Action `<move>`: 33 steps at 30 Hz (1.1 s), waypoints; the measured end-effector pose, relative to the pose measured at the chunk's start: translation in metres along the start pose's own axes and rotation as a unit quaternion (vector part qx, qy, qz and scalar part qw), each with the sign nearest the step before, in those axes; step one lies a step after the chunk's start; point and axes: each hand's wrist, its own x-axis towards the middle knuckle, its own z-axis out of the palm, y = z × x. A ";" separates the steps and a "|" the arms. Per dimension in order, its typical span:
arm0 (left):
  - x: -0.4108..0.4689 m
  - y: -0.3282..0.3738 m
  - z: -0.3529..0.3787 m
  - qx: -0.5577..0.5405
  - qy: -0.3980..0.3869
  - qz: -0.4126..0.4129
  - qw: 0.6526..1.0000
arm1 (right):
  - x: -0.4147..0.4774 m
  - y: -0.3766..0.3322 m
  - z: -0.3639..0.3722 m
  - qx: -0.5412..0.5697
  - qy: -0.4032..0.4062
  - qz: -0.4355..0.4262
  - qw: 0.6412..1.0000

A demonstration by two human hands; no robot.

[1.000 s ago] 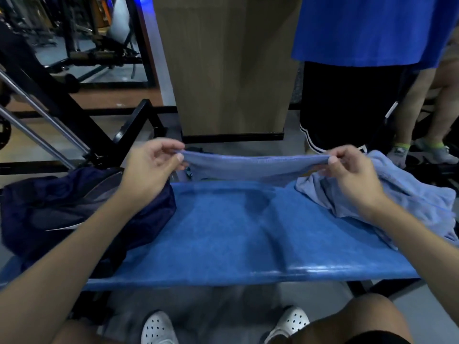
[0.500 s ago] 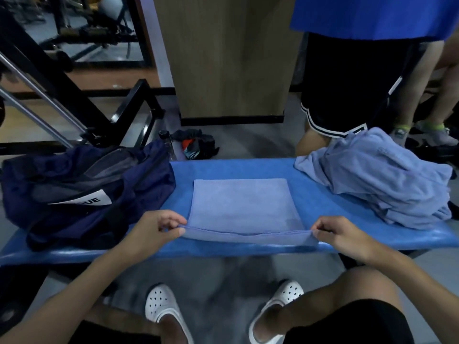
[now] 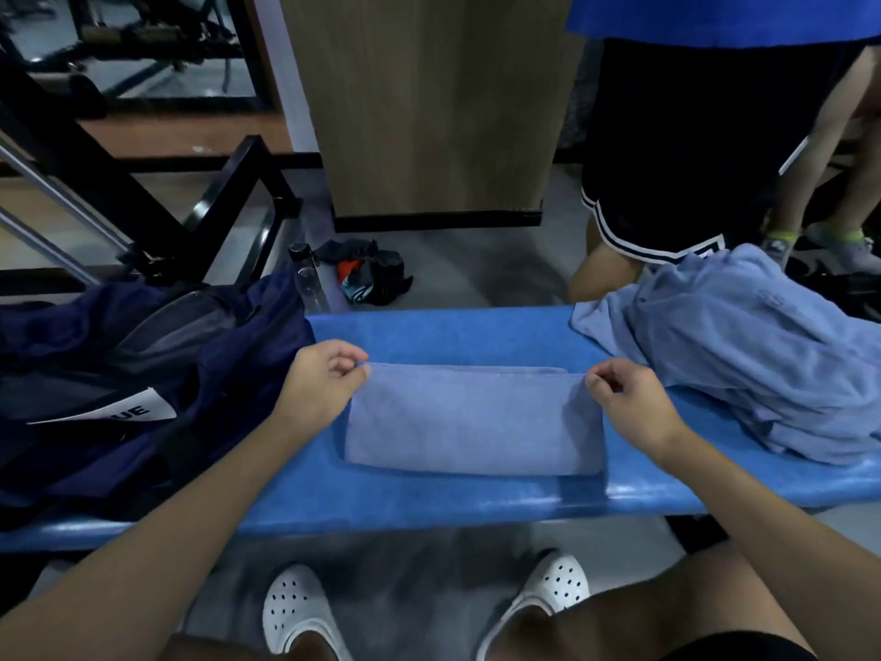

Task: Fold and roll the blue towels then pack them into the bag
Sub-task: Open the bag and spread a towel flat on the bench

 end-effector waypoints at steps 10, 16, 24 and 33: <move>0.043 -0.035 0.034 0.063 0.023 -0.050 0.996 | 0.052 0.033 0.030 -0.078 0.003 0.024 0.997; 0.045 -0.041 0.038 0.081 0.037 -0.067 0.994 | 0.053 0.045 0.034 -0.103 0.006 0.036 0.994; 0.047 -0.035 0.042 0.099 0.065 -0.084 0.989 | 0.059 0.036 0.040 -0.169 0.019 0.052 0.984; 0.049 -0.042 0.045 0.132 0.072 -0.081 0.985 | 0.065 0.032 0.043 -0.258 0.006 0.070 0.964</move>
